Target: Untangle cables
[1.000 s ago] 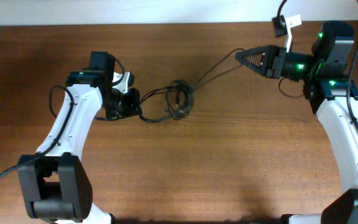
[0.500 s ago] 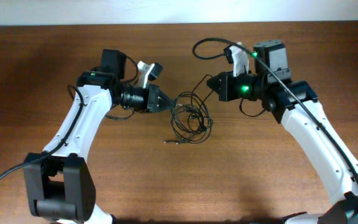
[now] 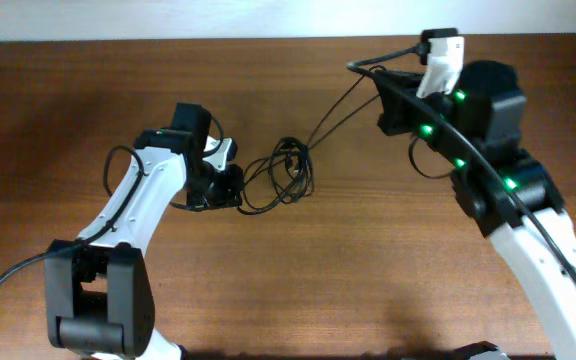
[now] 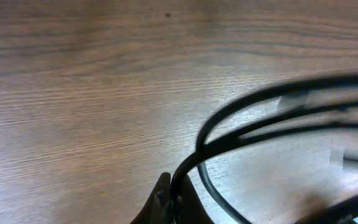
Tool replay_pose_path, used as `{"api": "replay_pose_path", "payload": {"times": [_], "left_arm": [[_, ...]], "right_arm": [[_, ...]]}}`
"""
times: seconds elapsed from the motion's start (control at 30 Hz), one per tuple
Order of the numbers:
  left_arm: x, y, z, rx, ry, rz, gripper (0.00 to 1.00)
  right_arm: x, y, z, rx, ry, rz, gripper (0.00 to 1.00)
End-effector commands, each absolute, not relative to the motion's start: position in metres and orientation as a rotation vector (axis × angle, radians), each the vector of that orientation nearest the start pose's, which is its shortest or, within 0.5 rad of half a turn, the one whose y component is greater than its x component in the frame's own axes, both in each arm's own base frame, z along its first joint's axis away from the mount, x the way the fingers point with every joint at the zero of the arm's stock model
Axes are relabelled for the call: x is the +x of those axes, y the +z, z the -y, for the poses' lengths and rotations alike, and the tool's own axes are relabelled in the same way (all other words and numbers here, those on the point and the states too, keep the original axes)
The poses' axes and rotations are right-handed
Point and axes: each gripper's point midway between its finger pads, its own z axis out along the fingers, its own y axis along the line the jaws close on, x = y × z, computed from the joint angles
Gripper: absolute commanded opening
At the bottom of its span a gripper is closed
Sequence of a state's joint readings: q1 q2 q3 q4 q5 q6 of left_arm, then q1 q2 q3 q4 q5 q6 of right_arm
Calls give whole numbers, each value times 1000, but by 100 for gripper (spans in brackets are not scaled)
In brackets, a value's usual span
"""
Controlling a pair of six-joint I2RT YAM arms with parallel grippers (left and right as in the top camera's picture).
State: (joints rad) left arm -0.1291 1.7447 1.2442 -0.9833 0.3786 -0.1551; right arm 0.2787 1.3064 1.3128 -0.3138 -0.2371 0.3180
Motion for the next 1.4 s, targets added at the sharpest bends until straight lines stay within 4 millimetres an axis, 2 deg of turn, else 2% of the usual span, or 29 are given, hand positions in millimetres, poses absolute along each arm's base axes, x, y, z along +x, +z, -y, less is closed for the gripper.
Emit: {"api": "replay_pose_path", "payload": {"times": [0.0,0.07,0.1,0.2,0.33,0.4,0.5,0.6,0.67,0.77,0.8,0.83,0.9,1.03,1.13,1.23,1.3,1.37], "left_arm": [[310,70,110,-2,-658,-3066,0],[313,71,114,4,-691,-3046,0],[314,75,120,11,-751,-3029,0],[317,94,147,92,-1030,-2923,0],[315,145,189,321,-1544,-2599,0],[310,185,206,424,-1830,-2342,0],[308,212,211,482,-1989,-2162,0],[309,218,211,502,-2011,-2120,0],[309,219,211,503,-2016,-2115,0],[304,231,212,493,-2113,-2059,0],[304,231,213,492,-2114,-2061,0],[304,231,213,493,-2113,-2060,0],[304,231,213,493,-2113,-2060,0],[307,221,213,486,-2047,-2118,0],[313,203,210,466,-1921,-2220,0],[319,199,202,431,-1883,-2242,0],[325,191,195,334,-1845,-2319,0],[332,174,182,198,-1740,-2444,0]], "right_arm": [[383,410,-141,-115,581,-1772,4],[382,408,-140,-135,562,-1782,4],[382,399,-141,-134,559,-1816,4],[380,372,-140,-184,508,-1913,4],[376,330,-140,-184,497,-2074,4],[376,303,-142,-182,500,-2171,4],[382,271,-144,-175,488,-2273,4],[389,238,-139,-135,435,-2377,4],[393,208,-129,-64,354,-2471,4],[395,169,-118,54,276,-2588,4],[395,154,-105,143,181,-2630,4],[393,134,-80,264,-11,-2664,4],[391,120,-63,315,-150,-2684,4],[381,104,-38,329,-388,-2718,4],[374,108,-15,335,-568,-2696,4],[362,110,9,366,-689,-2713,4],[355,111,27,412,-738,-2729,4],[348,110,46,478,-766,-2749,4]]}}
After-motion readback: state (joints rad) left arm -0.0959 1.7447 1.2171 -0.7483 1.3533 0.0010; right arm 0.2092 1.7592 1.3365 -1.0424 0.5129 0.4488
